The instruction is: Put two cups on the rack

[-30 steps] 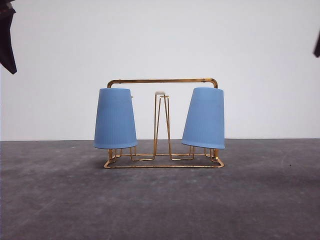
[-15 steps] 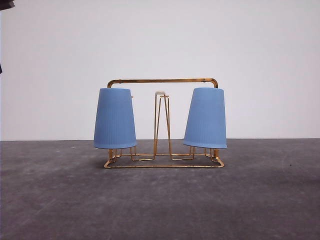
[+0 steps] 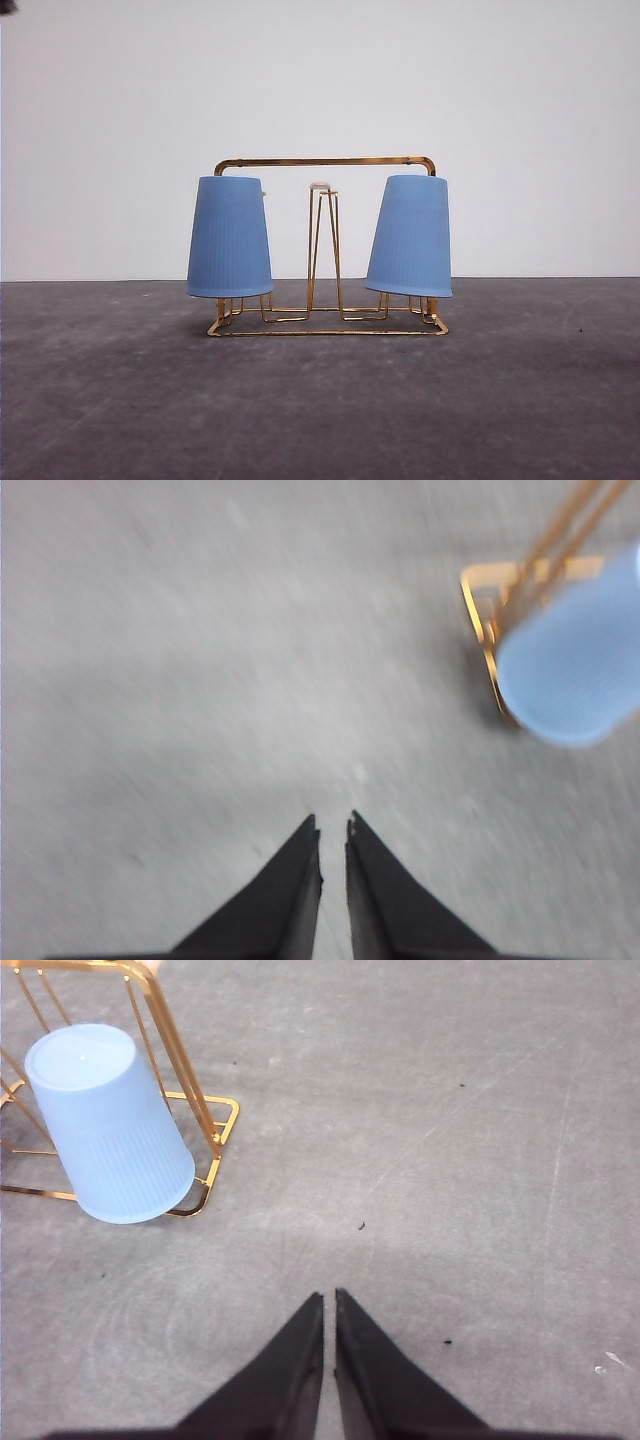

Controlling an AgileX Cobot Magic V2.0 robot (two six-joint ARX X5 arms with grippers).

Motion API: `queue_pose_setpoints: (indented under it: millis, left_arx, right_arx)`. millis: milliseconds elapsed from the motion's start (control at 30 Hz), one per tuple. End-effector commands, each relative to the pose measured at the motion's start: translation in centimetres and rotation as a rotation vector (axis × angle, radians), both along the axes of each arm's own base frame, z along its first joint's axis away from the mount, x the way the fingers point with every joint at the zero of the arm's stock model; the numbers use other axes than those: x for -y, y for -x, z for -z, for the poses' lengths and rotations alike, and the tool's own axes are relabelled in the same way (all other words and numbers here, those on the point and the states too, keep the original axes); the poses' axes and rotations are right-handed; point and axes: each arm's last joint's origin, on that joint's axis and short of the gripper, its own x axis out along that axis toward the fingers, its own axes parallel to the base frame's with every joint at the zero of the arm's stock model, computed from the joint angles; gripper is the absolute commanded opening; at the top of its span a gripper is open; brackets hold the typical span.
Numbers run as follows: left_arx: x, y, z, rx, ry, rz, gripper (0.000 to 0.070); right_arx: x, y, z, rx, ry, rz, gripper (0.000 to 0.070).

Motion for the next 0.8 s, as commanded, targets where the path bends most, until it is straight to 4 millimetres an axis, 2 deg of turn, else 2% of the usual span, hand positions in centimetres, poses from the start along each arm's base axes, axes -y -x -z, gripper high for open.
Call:
queue_pose_setpoints:
  millis: [0,200,367,500,767]
  left_arx:
    - [-0.1,1.2,1.1,0.067,-0.007,0.010,0.0026]
    - [-0.9,6.3,6.8,0.325,0.016,-0.021,0.0026]
    - [-1.2,9.3,10.8,0.483,0.027,-0.034,0.0026]
    - [-1.3,10.0,12.8,0.545,0.034,-0.043,0.0026]
    - [-1.3,9.4,15.3,0.530,0.070,-0.068,0.0026]
  right_arx:
    - [0.0,-0.1,-0.3,0.012,-0.010,0.006,0.0016]
    - [0.0,-0.1,-0.3,0.011,-0.011,0.005,0.0016]
    - [0.0,-0.1,-0.3,0.011,-0.010,0.006,0.0016]
    - [0.0,-0.1,-0.3,0.011,-0.010,0.006,0.0016]
    - [0.0,-0.1,-0.3,0.018,-0.012,0.005,0.0016]
